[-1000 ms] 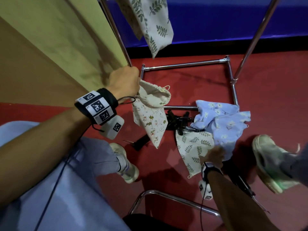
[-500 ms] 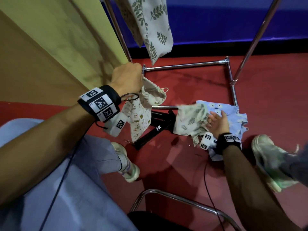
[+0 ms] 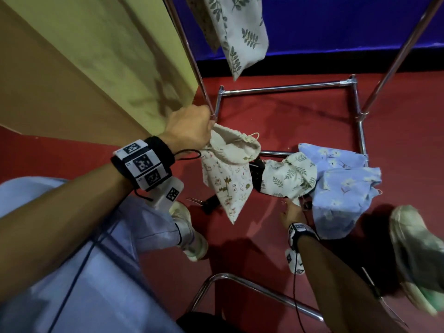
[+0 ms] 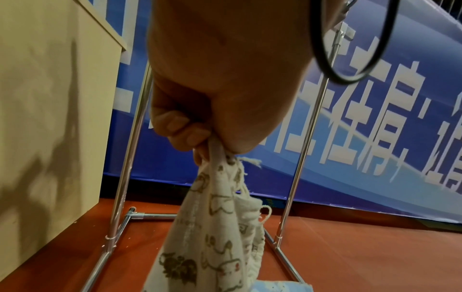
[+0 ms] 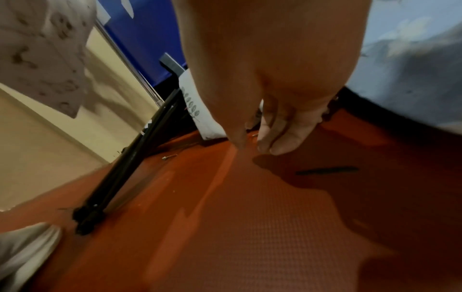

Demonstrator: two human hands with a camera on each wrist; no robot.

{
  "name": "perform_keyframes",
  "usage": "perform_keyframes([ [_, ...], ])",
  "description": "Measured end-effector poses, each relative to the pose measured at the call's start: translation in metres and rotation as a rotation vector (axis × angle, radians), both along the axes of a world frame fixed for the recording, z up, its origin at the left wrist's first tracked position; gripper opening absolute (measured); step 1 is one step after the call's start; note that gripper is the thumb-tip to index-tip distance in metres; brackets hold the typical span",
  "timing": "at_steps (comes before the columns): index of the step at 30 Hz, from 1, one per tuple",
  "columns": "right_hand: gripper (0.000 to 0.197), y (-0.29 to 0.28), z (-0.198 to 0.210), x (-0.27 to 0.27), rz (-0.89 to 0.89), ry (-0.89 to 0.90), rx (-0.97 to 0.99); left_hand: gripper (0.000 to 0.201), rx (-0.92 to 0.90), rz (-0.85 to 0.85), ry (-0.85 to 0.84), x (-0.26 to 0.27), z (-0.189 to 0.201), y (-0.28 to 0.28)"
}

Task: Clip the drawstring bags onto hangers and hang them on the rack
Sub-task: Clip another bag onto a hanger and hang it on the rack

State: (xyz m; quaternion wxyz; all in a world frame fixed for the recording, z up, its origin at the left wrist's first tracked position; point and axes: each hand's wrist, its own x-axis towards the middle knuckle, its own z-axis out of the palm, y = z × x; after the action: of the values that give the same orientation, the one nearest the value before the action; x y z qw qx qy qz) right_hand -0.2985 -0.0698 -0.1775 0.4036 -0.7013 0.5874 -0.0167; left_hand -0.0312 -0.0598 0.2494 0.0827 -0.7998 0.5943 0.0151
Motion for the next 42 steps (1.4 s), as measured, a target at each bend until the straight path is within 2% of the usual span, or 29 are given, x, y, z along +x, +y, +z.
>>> perform_keyframes([
  [2,0.045,-0.011,-0.001,-0.006,0.008,0.017,-0.075,0.022,0.021,0.016,-0.018,0.001,-0.004,0.001],
  [6,0.024,-0.028,0.002,-0.001,0.071,0.129,-0.129,0.021,0.039,0.014,-0.012,0.008,-0.007,0.001],
  [9,0.035,-0.028,-0.011,0.006,0.145,0.208,-0.072,0.021,0.032,0.008,0.007,0.008,-0.006,-0.002],
  [11,0.032,-0.026,-0.009,0.01,0.135,0.244,-0.013,0.021,0.028,0.005,0.007,0.008,-0.004,-0.003],
  [13,0.027,-0.02,0.001,0.019,0.13,0.202,0.077,0.022,0.033,0.003,0.011,0.01,-0.004,-0.003],
  [15,0.019,-0.02,0.021,0.036,0.223,0.055,0.17,0.026,0.047,0.023,0.024,0.013,-0.004,-0.001],
  [17,0.025,-0.031,0.054,0.055,0.295,-0.056,0.251,0.033,0.058,0.034,0.041,0.016,-0.004,0.003],
  [19,0.028,-0.05,0.104,0.074,0.227,-0.137,0.293,0.045,0.066,0.04,0.101,0.018,-0.002,0.008],
  [20,0.03,-0.06,0.137,0.082,0.162,-0.178,0.244,0.051,0.063,0.046,0.149,0.018,0.0,0.013],
  [22,0.029,-0.08,0.201,0.098,0.026,-0.324,0.022,0.057,0.057,0.062,0.26,0.017,0.006,0.02],
  [24,0.023,-0.091,0.275,0.109,-0.09,-0.552,-0.16,0.056,0.051,0.09,0.346,0.015,0.014,0.026],
  [26,0.023,-0.089,0.351,0.117,-0.024,-0.728,-0.19,0.054,-0.018,0.14,0.474,0.015,0.024,0.031],
  [29,0.018,-0.07,0.43,0.121,0.23,-0.824,0.03,0.051,-0.17,0.158,0.628,0.009,0.04,0.038],
  [30,0.017,-0.06,0.446,0.119,0.302,-0.805,0.086,0.05,-0.212,0.166,0.675,0.007,0.042,0.038],
  [31,0.017,-0.053,0.452,0.117,0.359,-0.765,0.106,0.037,-0.262,0.147,0.739,0.004,0.048,0.041],
  [32,0.017,-0.046,0.455,0.112,0.407,-0.706,0.088,0.06,-0.325,0.156,0.806,0.002,0.051,0.042],
  [35,0.02,-0.027,0.447,0.087,0.541,-0.508,0.028,0.044,-0.443,0.182,1.03,-0.006,0.056,0.047],
  [38,0.019,-0.008,0.436,0.064,0.538,-0.426,-0.016,0.036,-0.518,0.27,1.239,-0.015,0.055,0.05],
  [40,0.018,0.0,0.435,0.06,0.541,-0.381,-0.051,0.033,-0.535,0.343,1.3,-0.016,0.049,0.05],
  [42,0.022,0.003,0.437,0.062,0.612,-0.258,-0.063,0.032,-0.499,0.428,1.374,-0.015,0.041,0.05],
])
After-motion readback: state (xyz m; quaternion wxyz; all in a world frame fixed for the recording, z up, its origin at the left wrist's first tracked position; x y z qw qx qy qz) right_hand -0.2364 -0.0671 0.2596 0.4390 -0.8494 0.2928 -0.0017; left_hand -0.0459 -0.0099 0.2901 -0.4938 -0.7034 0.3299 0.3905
